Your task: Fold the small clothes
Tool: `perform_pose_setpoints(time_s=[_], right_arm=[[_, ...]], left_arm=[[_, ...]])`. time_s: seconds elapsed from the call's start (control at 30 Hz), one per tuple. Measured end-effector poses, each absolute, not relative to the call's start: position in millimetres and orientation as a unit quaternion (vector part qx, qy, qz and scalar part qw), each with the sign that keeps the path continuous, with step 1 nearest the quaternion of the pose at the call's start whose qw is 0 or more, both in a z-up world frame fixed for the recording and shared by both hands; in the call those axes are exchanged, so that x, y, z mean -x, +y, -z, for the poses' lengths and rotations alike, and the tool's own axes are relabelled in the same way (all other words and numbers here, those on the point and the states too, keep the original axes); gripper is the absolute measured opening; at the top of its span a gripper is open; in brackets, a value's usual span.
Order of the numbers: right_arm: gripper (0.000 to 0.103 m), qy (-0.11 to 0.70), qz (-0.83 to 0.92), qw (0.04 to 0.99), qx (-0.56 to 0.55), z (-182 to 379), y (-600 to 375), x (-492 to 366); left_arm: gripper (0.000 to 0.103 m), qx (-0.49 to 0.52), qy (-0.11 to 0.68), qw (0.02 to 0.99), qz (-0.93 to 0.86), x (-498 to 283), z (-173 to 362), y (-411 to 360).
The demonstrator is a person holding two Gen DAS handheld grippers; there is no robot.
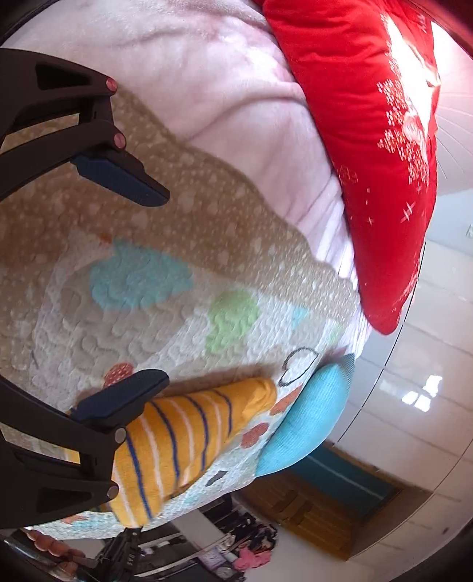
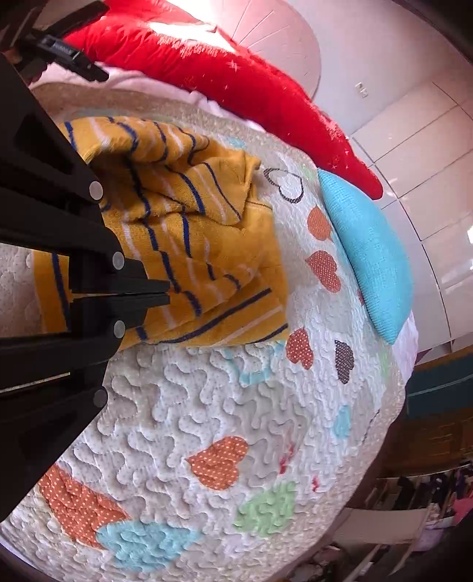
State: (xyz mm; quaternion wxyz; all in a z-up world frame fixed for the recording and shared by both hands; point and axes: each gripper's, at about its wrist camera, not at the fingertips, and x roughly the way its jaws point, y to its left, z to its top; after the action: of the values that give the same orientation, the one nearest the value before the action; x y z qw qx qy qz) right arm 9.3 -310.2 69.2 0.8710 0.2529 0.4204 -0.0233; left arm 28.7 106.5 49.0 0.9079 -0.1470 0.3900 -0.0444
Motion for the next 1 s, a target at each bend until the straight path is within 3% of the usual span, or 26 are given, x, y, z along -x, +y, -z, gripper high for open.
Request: perform_pose_setpoints(time_s=[0.07,0.1,0.17,0.23,0.43,0.47,0.53,0.6,0.83,1.0], right_arm=[[0.006,0.406,-0.01,0.871,-0.277,-71,-314,-5],[0.013,0.402,-0.032,0.87,-0.283,-72,-312,-6],[0.065,0.395,-0.076,0.865,-0.3,-75,-303,-11],[0.072,0.396,-0.11,0.854,-0.319,-72,-290,-25],[0.071,0.46,-0.135,0.828,-0.292,-49,-235,-79],[0.062,0.468,-0.143,0.825,-0.283,-46,-226,-89],[0.031,0.486,-0.147,0.82,-0.264,-39,-205,-102],[0.02,0.477,-0.154,0.83,-0.243,-43,-194,-105],[0.016,0.38,-0.108,0.893,-0.215,-102,-242,-54],[0.016,0.401,-0.037,0.878,-0.26,-68,-312,-25]], left_arm=[[0.09,0.121,0.395,0.909,0.053,-24,-51,89],[0.09,0.114,0.397,0.909,0.057,-21,-52,82],[0.09,0.107,0.402,0.907,0.064,-16,-54,71],[0.09,0.106,0.404,0.905,0.073,-12,-57,65],[0.09,0.101,0.399,0.908,0.077,4,-67,64],[0.09,0.098,0.399,0.908,0.076,6,-68,65],[0.09,0.094,0.401,0.909,0.071,8,-69,67],[0.09,0.087,0.405,0.908,0.067,10,-70,68],[0.09,0.067,0.404,0.91,0.068,8,-77,60],[0.09,0.065,0.416,0.902,0.1,-2,-76,27]])
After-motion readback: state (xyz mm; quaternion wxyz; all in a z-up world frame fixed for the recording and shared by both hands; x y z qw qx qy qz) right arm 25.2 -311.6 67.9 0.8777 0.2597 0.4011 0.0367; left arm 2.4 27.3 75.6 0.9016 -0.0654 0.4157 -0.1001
